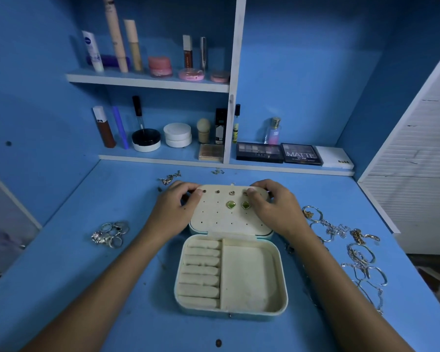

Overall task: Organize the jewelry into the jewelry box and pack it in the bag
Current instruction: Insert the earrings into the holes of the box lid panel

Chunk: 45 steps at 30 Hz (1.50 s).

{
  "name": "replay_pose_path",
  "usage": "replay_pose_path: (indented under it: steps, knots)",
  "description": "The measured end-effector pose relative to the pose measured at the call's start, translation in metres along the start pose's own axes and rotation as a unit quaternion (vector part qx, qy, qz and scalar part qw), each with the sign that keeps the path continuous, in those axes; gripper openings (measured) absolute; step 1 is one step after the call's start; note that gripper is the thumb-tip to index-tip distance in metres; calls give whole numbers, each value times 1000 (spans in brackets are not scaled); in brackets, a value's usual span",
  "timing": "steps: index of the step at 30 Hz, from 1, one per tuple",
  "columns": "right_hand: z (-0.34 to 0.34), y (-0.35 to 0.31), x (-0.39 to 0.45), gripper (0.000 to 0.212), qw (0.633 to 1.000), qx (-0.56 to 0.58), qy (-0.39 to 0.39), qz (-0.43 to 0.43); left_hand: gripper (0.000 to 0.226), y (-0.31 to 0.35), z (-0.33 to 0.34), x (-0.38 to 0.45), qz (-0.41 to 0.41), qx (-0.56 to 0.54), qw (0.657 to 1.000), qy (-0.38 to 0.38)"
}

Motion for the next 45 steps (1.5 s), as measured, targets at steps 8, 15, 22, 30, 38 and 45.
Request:
replay_pose_path:
  steps: [8,15,22,30,38,45]
  knots:
    - [3,8,-1,16,999,9,-17,25,25,2,0,-3,-10,39,999,-2]
    - [3,8,0,18,1000,-6,-22,13,23,2,-2,1,-10,52,998,-13]
    - [3,8,2,19,1000,-19,-22,3,14,9,-25,19,18,71,997,38]
    - [3,9,1,21,999,-23,-23,5,8,-8,-50,62,2,138,988,65]
    - [3,9,1,23,999,-29,-27,4,6,-27,-44,84,-43,180,983,24]
    - [3,8,1,21,999,-25,-26,6,7,-23,-44,86,-50,207,977,29]
Point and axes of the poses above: each hand's wrist, its own x-axis towards the middle knuckle, its own z-axis out of the palm, y = z × x, the point moved 4 cm from there along x, towards the middle knuckle, and after that the axes turned 11 degrees about -z, right-handed, at the moved point
